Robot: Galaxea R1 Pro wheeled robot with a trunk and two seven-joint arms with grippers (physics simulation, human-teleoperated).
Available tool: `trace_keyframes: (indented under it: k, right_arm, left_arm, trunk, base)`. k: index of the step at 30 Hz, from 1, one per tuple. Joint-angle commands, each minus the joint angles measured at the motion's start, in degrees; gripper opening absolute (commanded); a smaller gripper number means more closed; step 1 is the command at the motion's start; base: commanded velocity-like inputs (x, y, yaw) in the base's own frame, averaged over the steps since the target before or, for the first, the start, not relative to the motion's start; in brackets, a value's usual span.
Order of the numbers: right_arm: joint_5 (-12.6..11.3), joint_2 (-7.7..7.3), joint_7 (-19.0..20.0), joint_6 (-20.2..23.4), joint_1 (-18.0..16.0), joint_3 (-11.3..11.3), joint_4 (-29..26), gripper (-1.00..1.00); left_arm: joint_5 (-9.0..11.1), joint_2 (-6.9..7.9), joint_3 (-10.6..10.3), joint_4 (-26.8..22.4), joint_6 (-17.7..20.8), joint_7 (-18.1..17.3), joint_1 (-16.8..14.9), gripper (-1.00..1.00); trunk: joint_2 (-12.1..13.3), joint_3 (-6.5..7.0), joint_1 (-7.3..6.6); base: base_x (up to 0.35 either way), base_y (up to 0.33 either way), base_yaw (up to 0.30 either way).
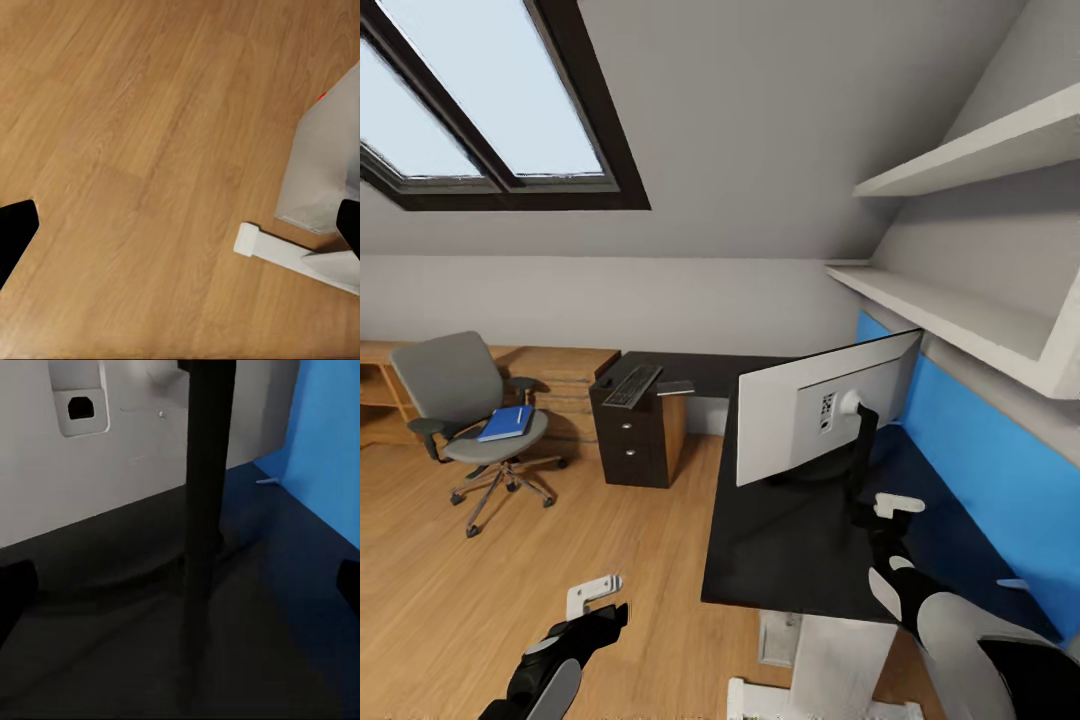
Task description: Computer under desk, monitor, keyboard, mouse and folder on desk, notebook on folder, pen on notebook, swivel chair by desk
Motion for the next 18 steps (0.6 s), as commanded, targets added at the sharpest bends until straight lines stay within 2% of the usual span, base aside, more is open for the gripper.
trace_keyframes:
  k: [1,6,8,9,10,11,12,13,14,15,18]
  right_arm:
    - [-0.10,0.11,0.03,-0.25,-0.07,0.10,0.01,1.00]
    - [0.12,1.54,-2.03,2.17,-0.10,1.21,-0.48,1.00]
    - [0.18,2.33,-3.71,5.59,-0.12,1.40,-1.99,1.00]
    - [0.19,2.88,-4.77,10.92,0.07,1.38,-5.95,1.00]
    - [0.18,3.16,-5.18,14.01,0.24,1.35,-8.41,1.00]
    - [0.16,3.58,-5.80,19.92,1.17,1.32,-13.53,1.00]
    - [0.14,3.74,-6.02,22.68,2.03,1.31,-16.26,1.00]
    - [0.12,3.99,-6.36,27.76,4.45,1.31,-22.16,1.00]
    - [0.09,4.14,-6.60,30.89,7.15,1.33,-27.57,1.00]
    - [0.08,4.49,-7.08,35.84,11.58,1.37,-36.43,1.00]
    - [0.08,5.15,-7.77,40.60,16.33,1.40,-45.65,1.00]
  left_arm:
    - [0.49,0.06,-0.18,0.09,0.02,0.55,-0.07,1.00]
    - [0.40,0.00,-0.18,0.60,0.00,0.55,-0.07,1.00]
    - [0.38,-0.02,-0.18,0.69,0.00,0.55,-0.07,1.00]
    - [0.36,-0.01,-0.18,0.73,0.00,0.55,-0.07,1.00]
    - [0.34,-0.01,-0.18,0.74,0.00,0.55,-0.07,1.00]
    - [0.32,-0.01,-0.18,0.76,-0.01,0.55,-0.06,1.00]
    - [0.31,-0.01,-0.18,0.76,-0.01,0.55,-0.04,1.00]
    - [0.30,0.00,-0.16,0.77,-0.01,0.55,-0.04,1.00]
    - [0.29,0.00,-0.16,0.77,-0.01,0.55,-0.04,1.00]
    - [0.29,-0.03,-0.17,0.78,-0.01,0.55,-0.05,1.00]
    - [0.28,-0.06,-0.17,0.78,-0.01,0.55,-0.06,1.00]
  trunk:
    - [-0.09,-0.10,-0.01]
    - [-0.09,-0.10,-0.01]
    - [-0.09,-0.10,-0.01]
    - [-0.09,-0.10,-0.01]
    - [-0.09,-0.10,-0.01]
    - [-0.09,-0.10,-0.01]
    - [-0.09,-0.10,-0.01]
    - [-0.09,-0.10,-0.01]
    - [-0.09,-0.10,-0.01]
    - [-0.09,-0.10,-0.01]
    - [-0.09,-0.10,-0.01]
  base:
    - [-0.275,0.227,0.000]
    - [-0.226,0.249,0.000]
    - [-0.127,0.210,0.000]
    - [-0.064,0.126,0.000]
    - [-0.051,0.101,0.000]
    - [-0.033,0.065,0.000]
    - [-0.026,0.052,0.000]
    - [-0.017,0.033,0.000]
    - [-0.013,0.027,0.000]
    - [-0.009,0.017,0.000]
    - [-0.006,0.011,0.000]
